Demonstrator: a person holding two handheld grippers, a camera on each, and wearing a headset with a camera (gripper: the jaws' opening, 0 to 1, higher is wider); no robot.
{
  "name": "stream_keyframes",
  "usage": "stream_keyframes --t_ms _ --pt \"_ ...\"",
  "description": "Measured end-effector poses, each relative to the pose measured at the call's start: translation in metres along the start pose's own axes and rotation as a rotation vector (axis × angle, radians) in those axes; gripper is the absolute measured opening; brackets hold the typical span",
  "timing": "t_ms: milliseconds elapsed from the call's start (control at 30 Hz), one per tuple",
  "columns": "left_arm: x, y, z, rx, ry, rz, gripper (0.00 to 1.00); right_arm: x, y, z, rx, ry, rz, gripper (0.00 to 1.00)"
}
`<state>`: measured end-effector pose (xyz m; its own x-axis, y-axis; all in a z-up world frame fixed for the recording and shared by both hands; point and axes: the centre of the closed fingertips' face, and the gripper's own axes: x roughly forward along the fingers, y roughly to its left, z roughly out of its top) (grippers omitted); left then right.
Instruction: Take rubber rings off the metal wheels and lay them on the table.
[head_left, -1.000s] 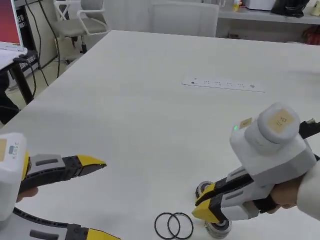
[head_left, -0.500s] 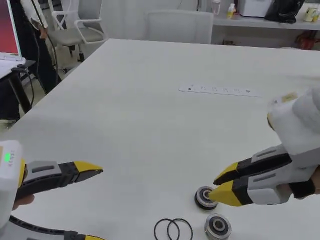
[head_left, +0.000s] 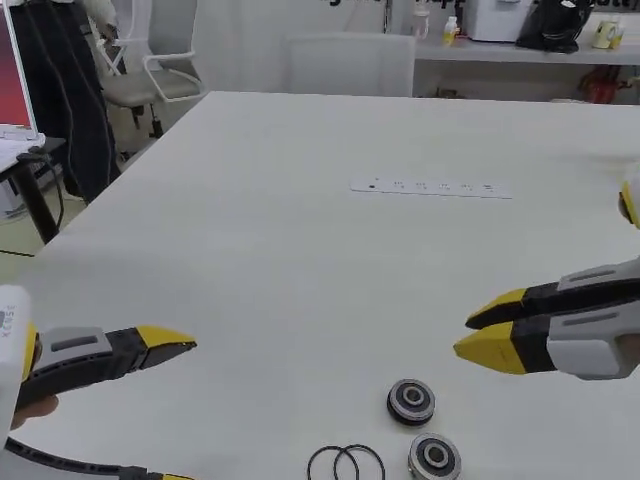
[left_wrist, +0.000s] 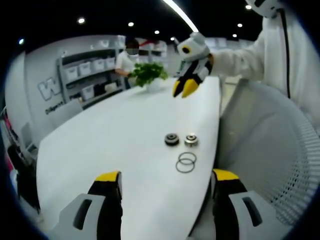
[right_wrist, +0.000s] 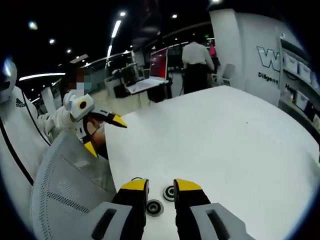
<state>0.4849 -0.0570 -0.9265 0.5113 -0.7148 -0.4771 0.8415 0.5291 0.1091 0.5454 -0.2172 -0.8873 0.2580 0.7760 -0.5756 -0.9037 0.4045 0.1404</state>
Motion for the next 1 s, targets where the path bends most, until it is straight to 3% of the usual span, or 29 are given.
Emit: stream_keyframes --t_ms 333,533,800,1000 --pt "-0.004 0.012 0.015 -0.014 -0.027 0.026 0.75 -0.017 -0.012 0.020 0.027 -0.110 -0.045 0.18" --pt "-0.010 0.020 0.023 -0.009 -0.030 0.042 0.75 -0.018 -0.022 0.023 0.049 -0.141 -0.066 0.18" --pt "-0.015 0.023 0.032 0.030 -0.009 0.027 0.76 -0.005 -0.032 0.012 0.085 -0.124 -0.064 0.18" --pt "-0.019 0.027 0.042 0.067 0.009 0.008 0.76 0.007 -0.038 -0.009 0.123 -0.093 -0.058 0.19"
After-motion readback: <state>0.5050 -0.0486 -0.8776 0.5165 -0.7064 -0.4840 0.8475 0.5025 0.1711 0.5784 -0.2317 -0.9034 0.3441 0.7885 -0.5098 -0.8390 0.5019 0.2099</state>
